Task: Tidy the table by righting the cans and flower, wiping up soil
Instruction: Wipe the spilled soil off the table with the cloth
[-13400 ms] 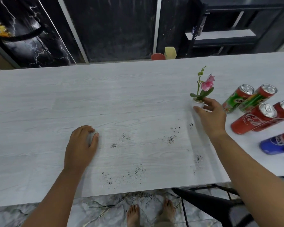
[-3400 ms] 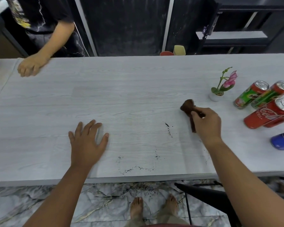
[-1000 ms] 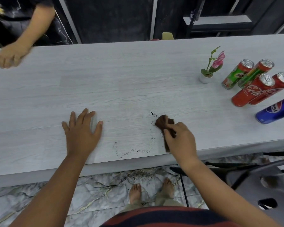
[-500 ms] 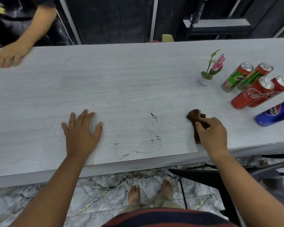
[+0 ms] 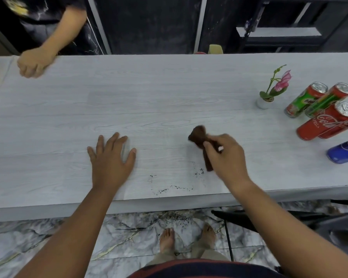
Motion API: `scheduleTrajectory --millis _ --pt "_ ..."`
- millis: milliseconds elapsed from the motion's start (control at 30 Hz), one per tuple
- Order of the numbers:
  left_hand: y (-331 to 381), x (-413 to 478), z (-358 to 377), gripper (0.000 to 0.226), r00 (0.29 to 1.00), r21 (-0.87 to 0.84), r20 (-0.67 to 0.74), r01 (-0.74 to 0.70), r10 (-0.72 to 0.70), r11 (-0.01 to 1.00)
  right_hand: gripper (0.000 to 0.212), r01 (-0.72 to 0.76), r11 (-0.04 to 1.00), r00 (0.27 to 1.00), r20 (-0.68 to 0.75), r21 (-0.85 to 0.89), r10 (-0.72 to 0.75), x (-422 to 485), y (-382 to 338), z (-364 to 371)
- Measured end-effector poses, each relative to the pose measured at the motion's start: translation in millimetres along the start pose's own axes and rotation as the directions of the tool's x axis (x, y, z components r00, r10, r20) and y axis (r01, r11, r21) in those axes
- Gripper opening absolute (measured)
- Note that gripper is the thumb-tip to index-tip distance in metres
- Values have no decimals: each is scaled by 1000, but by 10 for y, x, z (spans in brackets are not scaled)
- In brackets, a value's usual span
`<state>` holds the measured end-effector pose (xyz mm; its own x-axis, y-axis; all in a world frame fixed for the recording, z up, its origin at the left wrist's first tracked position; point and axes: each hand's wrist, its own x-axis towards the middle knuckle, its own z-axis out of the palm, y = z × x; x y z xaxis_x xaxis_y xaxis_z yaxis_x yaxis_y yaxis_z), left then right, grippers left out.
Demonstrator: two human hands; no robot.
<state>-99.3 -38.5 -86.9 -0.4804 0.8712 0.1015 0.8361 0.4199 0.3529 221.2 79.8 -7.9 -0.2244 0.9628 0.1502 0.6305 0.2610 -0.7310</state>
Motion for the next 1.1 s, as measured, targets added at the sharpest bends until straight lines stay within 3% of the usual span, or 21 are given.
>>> scheduleTrajectory --millis 133,300,600,733,867,1000,1100 --pt "-7 1 -8 60 1000 -11 0 -6 6 1000 23 27 991 999 30 -135 -23 706 0 -58" --pt "-3 0 -14 58 1000 -26 -4 -5 4 1000 29 79 966 950 311 -246 2 976 135 179" --pt "-33 11 7 65 1000 -22 -11 -11 11 1000 29 338 931 875 411 -140 -256 11 208 111" --pt "-19 6 8 65 1000 -18 -22 -11 11 1000 27 299 953 841 486 -52 -237 -276 220 17" --pt "-16 9 10 62 999 -18 -30 -12 11 1000 28 34 991 896 435 128 -87 -125 128 -58" --pt "-21 10 21 58 1000 -14 -27 -10 10 1000 27 96 992 955 271 86 -116 313 31 -24" --pt "-25 12 15 59 1000 -8 -20 -8 8 1000 31 161 987 945 294 -28 -145 565 16 99"
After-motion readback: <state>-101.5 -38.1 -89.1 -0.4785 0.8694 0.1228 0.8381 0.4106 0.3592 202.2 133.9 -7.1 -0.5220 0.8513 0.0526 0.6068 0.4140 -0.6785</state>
